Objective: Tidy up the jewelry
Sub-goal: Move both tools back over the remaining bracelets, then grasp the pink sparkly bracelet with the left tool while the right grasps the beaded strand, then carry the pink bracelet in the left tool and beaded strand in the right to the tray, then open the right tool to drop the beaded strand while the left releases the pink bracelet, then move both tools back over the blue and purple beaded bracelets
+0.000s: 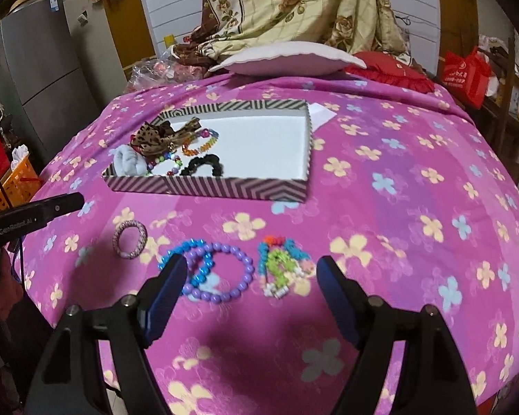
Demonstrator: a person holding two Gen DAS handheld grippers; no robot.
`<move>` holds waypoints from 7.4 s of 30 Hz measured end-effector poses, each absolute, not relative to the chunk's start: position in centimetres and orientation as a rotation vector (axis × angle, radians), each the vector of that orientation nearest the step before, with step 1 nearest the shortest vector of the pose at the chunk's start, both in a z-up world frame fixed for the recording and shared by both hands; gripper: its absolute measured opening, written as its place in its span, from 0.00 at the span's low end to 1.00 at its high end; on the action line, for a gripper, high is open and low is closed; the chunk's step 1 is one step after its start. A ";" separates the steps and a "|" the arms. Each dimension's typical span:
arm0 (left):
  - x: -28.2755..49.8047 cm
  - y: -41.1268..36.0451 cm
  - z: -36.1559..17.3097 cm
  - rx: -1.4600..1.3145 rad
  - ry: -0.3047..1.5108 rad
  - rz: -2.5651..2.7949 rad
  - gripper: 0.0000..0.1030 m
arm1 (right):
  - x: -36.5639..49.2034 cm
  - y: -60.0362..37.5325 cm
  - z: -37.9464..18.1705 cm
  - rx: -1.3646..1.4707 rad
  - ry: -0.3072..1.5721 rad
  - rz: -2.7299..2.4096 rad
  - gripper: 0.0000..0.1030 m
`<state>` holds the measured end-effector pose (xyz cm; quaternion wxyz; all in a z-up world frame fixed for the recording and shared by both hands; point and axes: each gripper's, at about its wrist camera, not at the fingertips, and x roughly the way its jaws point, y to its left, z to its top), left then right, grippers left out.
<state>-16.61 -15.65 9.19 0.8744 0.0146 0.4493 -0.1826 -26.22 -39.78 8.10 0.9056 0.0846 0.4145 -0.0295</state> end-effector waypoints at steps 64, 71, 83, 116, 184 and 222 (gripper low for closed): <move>-11.8 -18.1 2.1 0.200 1.190 -0.515 0.13 | -20.8 -44.5 2.4 0.098 1.032 -0.017 0.33; -11.3 -18.6 2.2 0.227 1.216 -0.567 0.11 | -20.5 -45.0 2.2 0.129 1.017 0.005 0.33; -12.2 -17.8 3.7 0.144 1.172 -0.621 0.00 | -21.6 -44.5 3.7 0.170 0.957 0.056 0.08; -6.7 -23.0 11.0 0.159 0.992 -0.510 0.00 | -14.5 -43.8 16.3 0.067 0.765 0.090 0.08; -2.0 -26.5 7.1 0.076 1.102 -0.483 0.21 | -9.2 -45.5 7.7 0.211 0.899 -0.007 0.58; -15.4 -20.7 6.6 0.009 1.054 -0.465 0.22 | -23.6 -39.2 7.1 0.106 0.883 -0.043 0.67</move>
